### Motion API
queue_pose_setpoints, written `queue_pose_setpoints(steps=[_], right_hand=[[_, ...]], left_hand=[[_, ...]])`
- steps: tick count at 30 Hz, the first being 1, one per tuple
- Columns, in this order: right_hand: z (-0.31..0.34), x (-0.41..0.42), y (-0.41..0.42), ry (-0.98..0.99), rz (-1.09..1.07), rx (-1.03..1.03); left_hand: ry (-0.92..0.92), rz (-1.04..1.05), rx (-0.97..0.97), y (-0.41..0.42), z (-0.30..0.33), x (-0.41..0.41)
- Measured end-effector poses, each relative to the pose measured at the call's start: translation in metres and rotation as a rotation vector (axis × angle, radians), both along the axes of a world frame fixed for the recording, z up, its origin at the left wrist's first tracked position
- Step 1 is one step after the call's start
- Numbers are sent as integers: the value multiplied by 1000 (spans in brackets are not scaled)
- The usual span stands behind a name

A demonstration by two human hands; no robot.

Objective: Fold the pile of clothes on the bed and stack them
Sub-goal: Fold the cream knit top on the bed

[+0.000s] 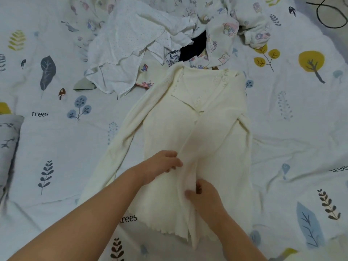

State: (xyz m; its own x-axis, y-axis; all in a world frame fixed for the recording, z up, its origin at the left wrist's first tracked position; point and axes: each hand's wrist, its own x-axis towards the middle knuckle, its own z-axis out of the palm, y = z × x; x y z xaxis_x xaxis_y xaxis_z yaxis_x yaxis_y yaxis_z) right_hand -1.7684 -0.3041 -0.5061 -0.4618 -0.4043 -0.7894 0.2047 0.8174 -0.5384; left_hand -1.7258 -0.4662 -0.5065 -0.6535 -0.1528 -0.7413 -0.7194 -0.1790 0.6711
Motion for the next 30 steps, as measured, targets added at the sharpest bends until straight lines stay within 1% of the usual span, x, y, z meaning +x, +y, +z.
queue_pose_setpoints(steps=[2, 4, 6, 7, 9, 11, 12, 13, 14, 15, 16, 17, 18, 19, 20, 21, 22, 24, 25, 26, 28, 30], right_hand=[[7, -2, -1, -179, -183, -101], [13, -3, -2, -365, -316, -189], [15, -3, -2, -456, -390, -244], [15, -3, -3, -448, -397, -250], [12, 1, -5, -324, -327, -191], [8, 5, -6, -214, -202, -102], [7, 7, -5, -171, -109, -50], [6, 8, -3, -99, 38, 29], [5, 9, -2, 19, 225, 137], [3, 10, -1, 179, 376, 239], [4, 10, -2, 378, 452, 297], [3, 10, -5, 593, 464, 286], [0, 11, -9, 790, 475, 227], [-5, 11, -15, 945, 467, 139], [-16, 12, -20, 1050, 451, 43], [-23, 11, -24, 1045, 470, -8], [-28, 11, -28, 1010, 544, 3], [-36, 8, -30, 887, 726, 111], [-42, 4, -30, 809, 810, 177], [-48, 0, -30, 778, 872, 210], [-41, -3, -35, 777, 869, 189], [-28, -3, -47, 917, 733, 77]], left_hand=[[31, -59, 65, -3, 2, 8], [23, -125, 108, -7, 4, 15], [-23, -150, 52, -8, 5, 22], [-45, -142, -13, -7, 4, 25], [-65, -103, -132, -4, 1, 29], [-80, -103, -176, 0, -1, 34], [-96, -147, -196, 1, -3, 37], [-127, -234, -259, 2, -5, 41], [-175, -352, -388, 3, -6, 43], [-222, -463, -573, 4, -4, 44], [-249, -511, -790, 6, -3, 45], [-235, -483, -983, 9, -2, 45], [-172, -424, -1127, 12, -3, 44], [-59, -360, -1237, 16, -8, 44], [58, -346, -1300, 21, -15, 46], [158, -382, -1321, 27, -23, 48], [212, -468, -1308, 32, -30, 50], [162, -619, -1284, 41, -44, 55], [139, -635, -1269, 43, -46, 55], [152, -609, -1270, 42, -43, 55], [190, -457, -1280, 30, -35, 55], [215, -207, -1293, 7, -26, 57]])
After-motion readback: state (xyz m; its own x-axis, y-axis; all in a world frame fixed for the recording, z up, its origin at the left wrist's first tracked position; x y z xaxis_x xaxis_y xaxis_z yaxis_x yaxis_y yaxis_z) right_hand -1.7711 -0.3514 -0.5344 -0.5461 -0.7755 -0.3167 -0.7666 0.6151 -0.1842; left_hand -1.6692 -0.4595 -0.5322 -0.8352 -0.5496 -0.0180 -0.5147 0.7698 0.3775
